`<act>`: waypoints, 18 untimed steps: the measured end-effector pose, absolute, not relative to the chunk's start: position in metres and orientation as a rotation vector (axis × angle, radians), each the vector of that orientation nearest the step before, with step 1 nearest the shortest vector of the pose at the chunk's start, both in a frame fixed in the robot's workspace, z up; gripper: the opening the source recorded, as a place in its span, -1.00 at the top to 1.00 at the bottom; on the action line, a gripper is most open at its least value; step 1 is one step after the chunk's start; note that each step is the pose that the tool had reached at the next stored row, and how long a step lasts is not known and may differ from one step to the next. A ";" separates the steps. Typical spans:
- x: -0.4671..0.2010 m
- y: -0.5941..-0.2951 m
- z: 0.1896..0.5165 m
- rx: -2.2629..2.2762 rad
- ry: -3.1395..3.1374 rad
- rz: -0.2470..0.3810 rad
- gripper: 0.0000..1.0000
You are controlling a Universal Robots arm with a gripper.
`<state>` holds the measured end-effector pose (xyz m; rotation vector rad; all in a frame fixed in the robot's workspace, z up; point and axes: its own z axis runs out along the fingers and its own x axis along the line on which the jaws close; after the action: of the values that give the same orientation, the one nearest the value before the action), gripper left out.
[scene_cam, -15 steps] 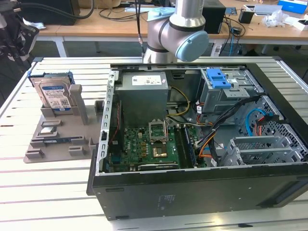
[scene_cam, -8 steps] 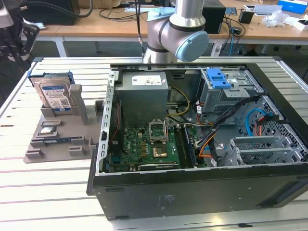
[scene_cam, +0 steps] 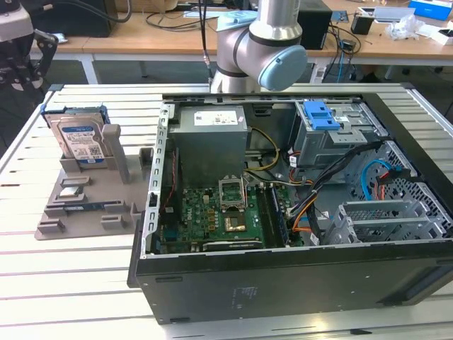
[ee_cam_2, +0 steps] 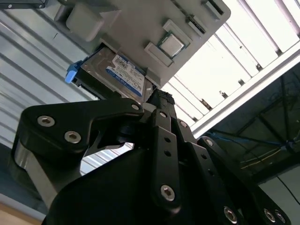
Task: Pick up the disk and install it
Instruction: 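Pick up the disk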
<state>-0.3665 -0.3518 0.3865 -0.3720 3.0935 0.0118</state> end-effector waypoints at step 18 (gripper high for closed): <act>-0.367 -0.352 0.386 -0.648 3.049 0.015 0.79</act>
<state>-0.3665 -0.3519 0.3865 -0.6476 3.0485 0.0153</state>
